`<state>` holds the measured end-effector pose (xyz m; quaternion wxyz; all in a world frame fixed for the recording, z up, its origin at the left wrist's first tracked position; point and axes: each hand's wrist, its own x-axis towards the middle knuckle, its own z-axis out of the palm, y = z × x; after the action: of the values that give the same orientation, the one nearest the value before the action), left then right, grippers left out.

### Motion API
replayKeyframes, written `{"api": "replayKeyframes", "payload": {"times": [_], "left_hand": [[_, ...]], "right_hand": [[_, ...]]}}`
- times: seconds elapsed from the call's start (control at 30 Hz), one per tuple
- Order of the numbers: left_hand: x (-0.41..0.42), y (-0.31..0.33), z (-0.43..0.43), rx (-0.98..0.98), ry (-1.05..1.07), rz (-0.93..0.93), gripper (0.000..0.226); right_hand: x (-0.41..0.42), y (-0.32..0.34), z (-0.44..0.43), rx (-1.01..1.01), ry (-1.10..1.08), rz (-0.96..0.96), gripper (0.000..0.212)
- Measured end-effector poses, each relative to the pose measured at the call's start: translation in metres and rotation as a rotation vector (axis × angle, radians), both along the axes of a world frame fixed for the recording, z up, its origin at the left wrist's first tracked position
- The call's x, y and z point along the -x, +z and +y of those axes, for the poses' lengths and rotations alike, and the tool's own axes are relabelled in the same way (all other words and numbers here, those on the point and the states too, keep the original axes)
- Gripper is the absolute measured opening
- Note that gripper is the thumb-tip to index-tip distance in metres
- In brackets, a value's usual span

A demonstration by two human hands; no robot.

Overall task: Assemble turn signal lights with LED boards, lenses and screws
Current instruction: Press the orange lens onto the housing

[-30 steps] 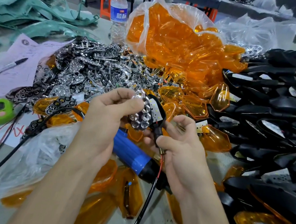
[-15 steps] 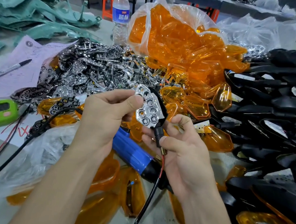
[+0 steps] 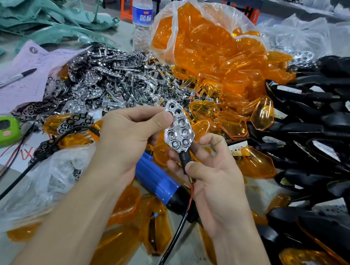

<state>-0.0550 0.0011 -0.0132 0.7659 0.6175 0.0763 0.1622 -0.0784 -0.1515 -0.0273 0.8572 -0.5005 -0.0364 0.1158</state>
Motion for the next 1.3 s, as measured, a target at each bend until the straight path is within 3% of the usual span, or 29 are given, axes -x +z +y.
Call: {"api": "replayKeyframes", "payload": {"times": [0.17, 0.37, 0.63, 0.73, 0.93, 1.07, 1.3], "left_hand": [[0.0, 0.0, 0.001, -0.073, 0.057, 0.012, 0.01], [-0.002, -0.008, 0.005, -0.35, 0.218, -0.048, 0.021], [0.001, -0.009, 0.001, -0.475, 0.287, -0.094, 0.026], [0.002, -0.008, -0.005, -0.549, 0.253, -0.062, 0.041], [0.002, -0.011, -0.007, -0.38, -0.082, -0.113, 0.056], [0.005, -0.012, -0.007, -0.35, -0.106, -0.172, 0.058], [0.012, -0.015, -0.016, -0.323, -0.038, -0.22, 0.059]], "right_hand": [[0.001, 0.0, 0.0, -0.003, 0.013, 0.01, 0.054], [0.0, -0.003, 0.001, -0.054, 0.016, -0.01, 0.057], [0.001, -0.005, 0.004, -0.105, 0.026, -0.004, 0.056], [0.001, -0.005, 0.005, -0.117, 0.024, -0.01, 0.057], [0.002, -0.003, -0.001, -0.091, -0.012, -0.017, 0.05], [0.002, -0.001, 0.002, 0.014, -0.114, -0.035, 0.031], [0.0, -0.007, 0.01, 0.087, -0.208, -0.096, 0.025]]}}
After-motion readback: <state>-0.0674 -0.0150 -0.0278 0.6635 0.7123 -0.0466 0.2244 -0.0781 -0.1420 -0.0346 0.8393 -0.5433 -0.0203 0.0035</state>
